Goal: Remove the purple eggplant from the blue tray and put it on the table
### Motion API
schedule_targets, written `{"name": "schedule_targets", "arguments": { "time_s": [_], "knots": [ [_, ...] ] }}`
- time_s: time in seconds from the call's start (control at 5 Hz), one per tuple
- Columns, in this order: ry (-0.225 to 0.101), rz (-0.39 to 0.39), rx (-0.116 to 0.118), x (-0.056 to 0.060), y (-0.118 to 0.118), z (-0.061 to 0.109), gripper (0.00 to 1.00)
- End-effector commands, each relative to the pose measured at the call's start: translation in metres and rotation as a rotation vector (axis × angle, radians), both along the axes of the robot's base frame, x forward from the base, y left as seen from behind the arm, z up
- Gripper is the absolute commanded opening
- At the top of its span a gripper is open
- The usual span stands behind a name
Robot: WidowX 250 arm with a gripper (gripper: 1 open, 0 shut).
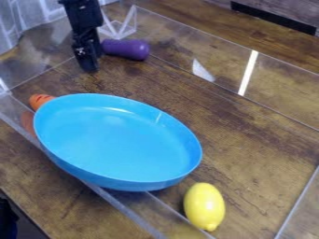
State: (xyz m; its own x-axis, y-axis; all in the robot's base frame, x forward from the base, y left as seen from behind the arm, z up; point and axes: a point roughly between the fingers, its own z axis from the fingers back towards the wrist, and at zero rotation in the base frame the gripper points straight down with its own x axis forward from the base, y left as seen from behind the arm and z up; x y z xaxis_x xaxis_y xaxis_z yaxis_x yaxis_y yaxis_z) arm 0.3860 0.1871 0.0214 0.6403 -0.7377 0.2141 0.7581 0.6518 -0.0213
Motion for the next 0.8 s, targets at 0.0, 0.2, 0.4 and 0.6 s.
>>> {"name": "schedule_targets", "arguments": {
  "time_s": [0.0, 0.2, 0.4, 0.6],
  "knots": [
    [-0.022, -0.032, 0.003, 0.008, -0.018, 0.005, 1.0],
    [-0.027, -0.043, 0.001, 0.011, -0.028, 0.003, 1.0],
    [-0.031, -0.082, -0.002, 0.012, -0.029, 0.001, 1.0],
    [-0.035, -0.119, -0.005, 0.013, -0.03, 0.0, 1.0]
  ]
}}
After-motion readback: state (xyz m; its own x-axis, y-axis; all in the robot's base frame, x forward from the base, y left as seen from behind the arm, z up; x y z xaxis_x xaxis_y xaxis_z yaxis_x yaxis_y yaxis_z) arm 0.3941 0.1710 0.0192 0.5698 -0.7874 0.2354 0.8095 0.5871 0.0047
